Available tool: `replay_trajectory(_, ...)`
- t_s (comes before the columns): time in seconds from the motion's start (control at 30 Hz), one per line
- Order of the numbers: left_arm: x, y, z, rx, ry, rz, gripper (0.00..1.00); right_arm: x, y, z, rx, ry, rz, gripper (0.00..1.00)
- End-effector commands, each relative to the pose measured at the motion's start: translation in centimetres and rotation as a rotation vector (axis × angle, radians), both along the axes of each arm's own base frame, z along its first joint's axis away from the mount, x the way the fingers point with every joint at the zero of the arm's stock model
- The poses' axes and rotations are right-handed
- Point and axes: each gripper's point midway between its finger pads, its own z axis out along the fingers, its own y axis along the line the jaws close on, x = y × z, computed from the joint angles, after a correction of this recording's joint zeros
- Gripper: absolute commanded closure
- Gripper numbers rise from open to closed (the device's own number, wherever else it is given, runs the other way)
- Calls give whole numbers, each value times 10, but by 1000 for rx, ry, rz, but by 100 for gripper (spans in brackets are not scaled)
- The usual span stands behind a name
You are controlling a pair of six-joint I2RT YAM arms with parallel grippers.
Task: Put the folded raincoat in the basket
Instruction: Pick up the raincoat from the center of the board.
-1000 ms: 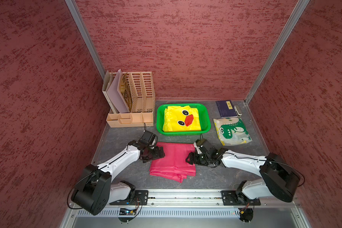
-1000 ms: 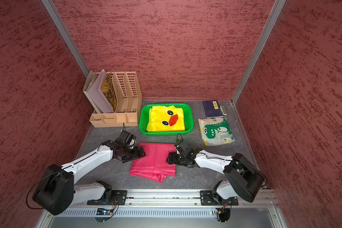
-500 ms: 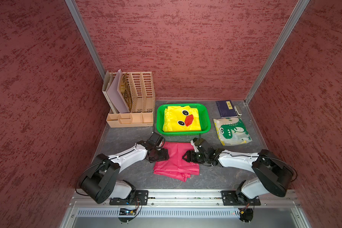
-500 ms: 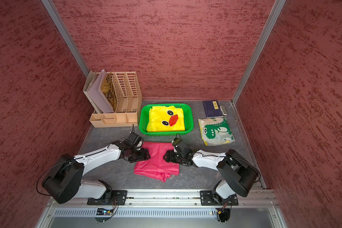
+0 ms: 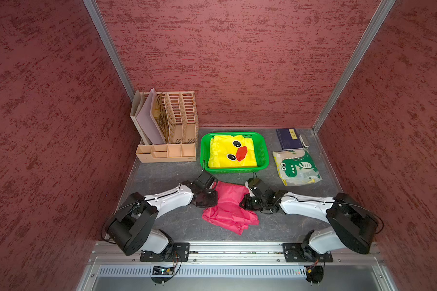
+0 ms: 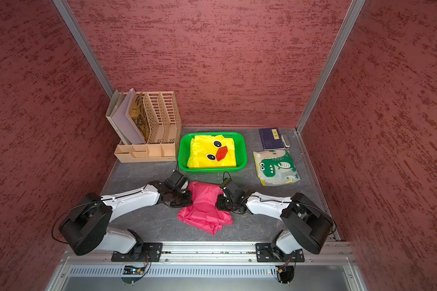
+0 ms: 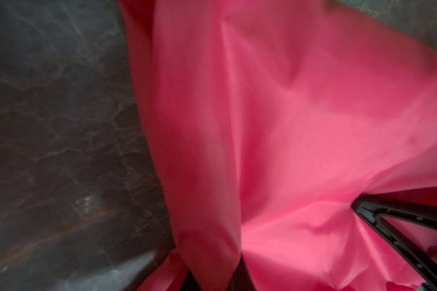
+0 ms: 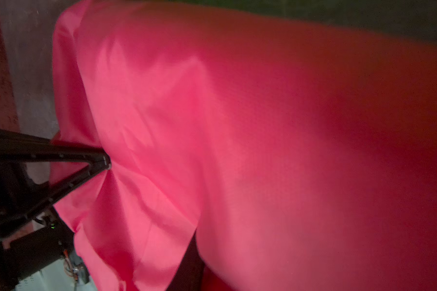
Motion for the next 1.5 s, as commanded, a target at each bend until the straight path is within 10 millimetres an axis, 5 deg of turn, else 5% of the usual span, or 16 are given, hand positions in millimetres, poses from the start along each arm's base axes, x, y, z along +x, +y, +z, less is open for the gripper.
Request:
replay_trajectory(0.0,6,-8,18,-17,-43,11,100,-1,-3,17,-30,-31,9,89)
replay_trajectory(0.23,8,-7,57,-42,-121,40,100,1,-9,51,-20,-92,0,100)
replay_trajectory(0.7,28,-4,157,-121,-325,103,100,17,-3,159,43,-256,42,100)
replay_trajectory(0.9,77,-11,191,-163,-398,139,100,70,4,194,69,-321,61,100)
replay_trajectory(1.1,136,-18,201,-200,-420,158,100,145,5,196,107,-327,69,100)
replay_trajectory(1.27,187,-15,191,-186,-419,185,100,198,5,182,153,-313,92,100)
replay_trajectory(1.47,234,-9,158,-183,-378,208,100,253,-1,152,193,-267,80,100)
